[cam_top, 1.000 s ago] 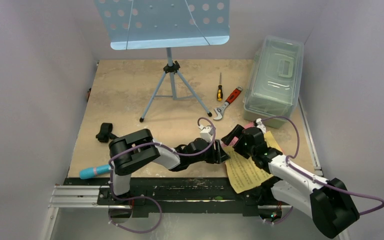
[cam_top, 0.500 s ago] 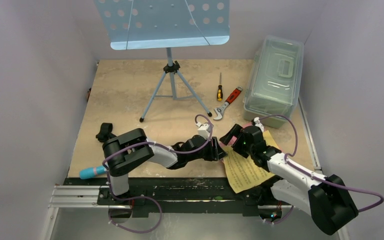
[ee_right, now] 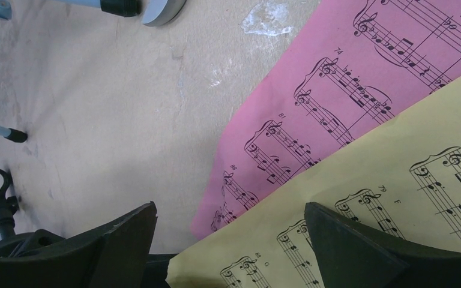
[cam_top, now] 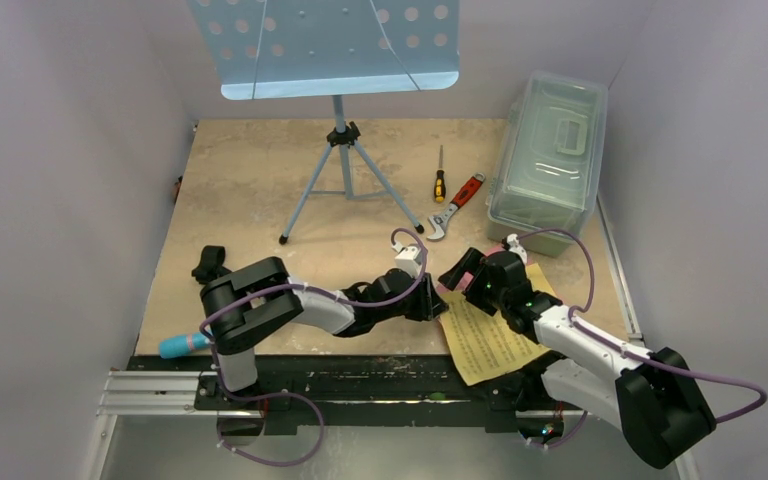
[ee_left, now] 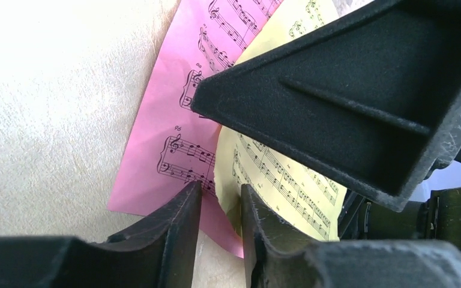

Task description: Set up the instrument practice props

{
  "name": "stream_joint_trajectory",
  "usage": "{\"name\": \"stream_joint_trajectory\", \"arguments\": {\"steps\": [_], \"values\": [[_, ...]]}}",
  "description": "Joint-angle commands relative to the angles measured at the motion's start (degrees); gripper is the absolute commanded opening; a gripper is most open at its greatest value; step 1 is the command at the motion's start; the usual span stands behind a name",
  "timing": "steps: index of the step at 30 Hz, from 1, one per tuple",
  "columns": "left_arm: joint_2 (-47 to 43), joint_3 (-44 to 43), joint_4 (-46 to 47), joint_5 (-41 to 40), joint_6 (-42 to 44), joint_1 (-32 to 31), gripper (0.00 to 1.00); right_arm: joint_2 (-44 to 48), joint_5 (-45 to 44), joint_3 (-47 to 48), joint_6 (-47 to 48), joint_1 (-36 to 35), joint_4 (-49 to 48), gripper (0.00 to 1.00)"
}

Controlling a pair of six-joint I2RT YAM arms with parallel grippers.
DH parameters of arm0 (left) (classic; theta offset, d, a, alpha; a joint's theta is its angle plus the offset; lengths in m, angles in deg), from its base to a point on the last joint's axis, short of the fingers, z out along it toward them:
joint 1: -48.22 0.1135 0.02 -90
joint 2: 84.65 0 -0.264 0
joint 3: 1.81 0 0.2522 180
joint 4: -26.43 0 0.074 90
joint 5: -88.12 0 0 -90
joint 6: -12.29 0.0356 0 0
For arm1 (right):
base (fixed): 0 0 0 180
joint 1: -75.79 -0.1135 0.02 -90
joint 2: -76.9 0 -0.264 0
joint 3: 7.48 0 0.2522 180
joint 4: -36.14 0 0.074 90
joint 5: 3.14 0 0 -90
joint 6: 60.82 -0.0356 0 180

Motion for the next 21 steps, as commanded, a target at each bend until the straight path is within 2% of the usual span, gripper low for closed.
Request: {"name": "stream_joint_trajectory", "arguments": {"steps": [1,9,13,21], "values": [[-3.4,-2.1,-0.6,-1.8,2.3,-0.5,0.31,-0.8,0.5,0.3,1.1,0.1,2.9,0.98],[-4.9,-2.5,-2.0,-3.3,3.6,-1.1,0.39,-1.5,1.1,0.4,1.2,0.0,2.3,0.98],[-4.6,-2.5,-1.9,-4.1,3.3,-1.7,0.3,-2.0,1.7,0.0,1.2,0.1,1.8,0.98],[-3.8,-3.4,-3.8,-5.4,3.7,-1.8,0.19,-2.4,1.9,0.5,1.5,0.0,1.5,0.98]]}}
